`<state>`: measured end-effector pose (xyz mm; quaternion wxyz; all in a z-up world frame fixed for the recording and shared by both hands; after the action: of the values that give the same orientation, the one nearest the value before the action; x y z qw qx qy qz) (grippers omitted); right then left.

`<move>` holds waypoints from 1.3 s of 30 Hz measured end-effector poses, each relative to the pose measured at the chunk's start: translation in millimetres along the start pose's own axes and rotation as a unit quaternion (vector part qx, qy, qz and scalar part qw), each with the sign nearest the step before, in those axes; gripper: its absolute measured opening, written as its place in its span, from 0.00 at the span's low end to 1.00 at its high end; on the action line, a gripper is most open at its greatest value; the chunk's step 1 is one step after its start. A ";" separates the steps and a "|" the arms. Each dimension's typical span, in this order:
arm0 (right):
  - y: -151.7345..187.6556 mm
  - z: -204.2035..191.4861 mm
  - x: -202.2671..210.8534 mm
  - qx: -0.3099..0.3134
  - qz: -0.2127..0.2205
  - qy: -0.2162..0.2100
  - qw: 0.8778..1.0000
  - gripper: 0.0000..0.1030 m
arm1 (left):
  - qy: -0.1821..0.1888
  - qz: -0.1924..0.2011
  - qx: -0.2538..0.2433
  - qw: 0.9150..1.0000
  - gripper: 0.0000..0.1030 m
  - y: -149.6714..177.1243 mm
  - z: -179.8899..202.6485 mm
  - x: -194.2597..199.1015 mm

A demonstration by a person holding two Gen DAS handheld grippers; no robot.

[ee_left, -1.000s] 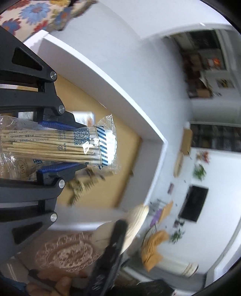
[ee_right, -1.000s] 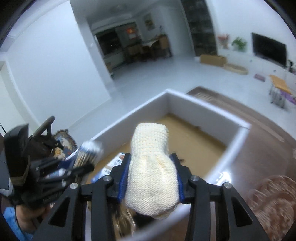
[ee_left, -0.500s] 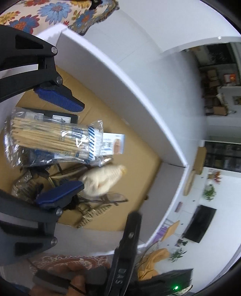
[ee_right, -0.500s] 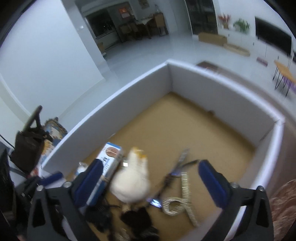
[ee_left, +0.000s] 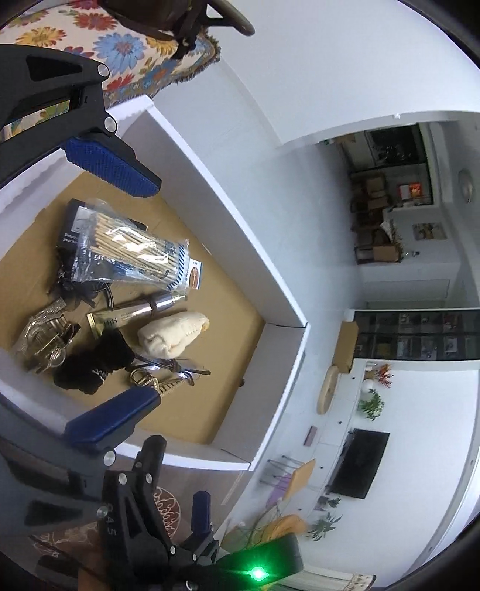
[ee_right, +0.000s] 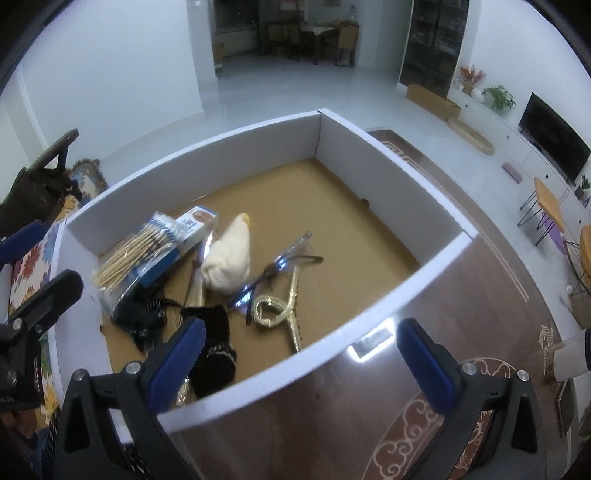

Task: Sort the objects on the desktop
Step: 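Open both tools to release the bag and cloth, then withdraw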

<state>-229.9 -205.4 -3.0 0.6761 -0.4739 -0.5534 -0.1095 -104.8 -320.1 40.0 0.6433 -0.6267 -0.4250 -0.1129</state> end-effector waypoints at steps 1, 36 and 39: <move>0.2 0.3 2.9 0.002 0.001 -0.001 1.000 1.00 | -0.005 0.000 0.004 1.000 1.00 0.5 -0.6 3.7; 3.1 -33.4 -16.5 0.027 -0.005 -0.032 0.999 1.00 | -0.087 -0.003 0.018 0.996 1.00 -8.7 -14.3 27.9; 2.7 -31.1 -16.6 0.026 -0.004 -0.031 0.999 1.00 | -0.066 -0.013 0.029 0.997 1.00 -7.5 -12.8 24.2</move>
<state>-214.1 -234.0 -16.6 0.6703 -0.4570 -0.5787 -0.0836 -89.9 -323.7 63.8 0.6303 -0.6083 -0.4777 -0.0677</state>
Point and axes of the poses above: each gripper's, at about its wrist camera, not at the fingertips, and x roughly against the way its jaws point, z to its right, y to its underside, the point moved 10 cm from there along -x, roughly the way its jaws point, and after that the axes turned 10 degrees about -x, right-handed, at the moved point
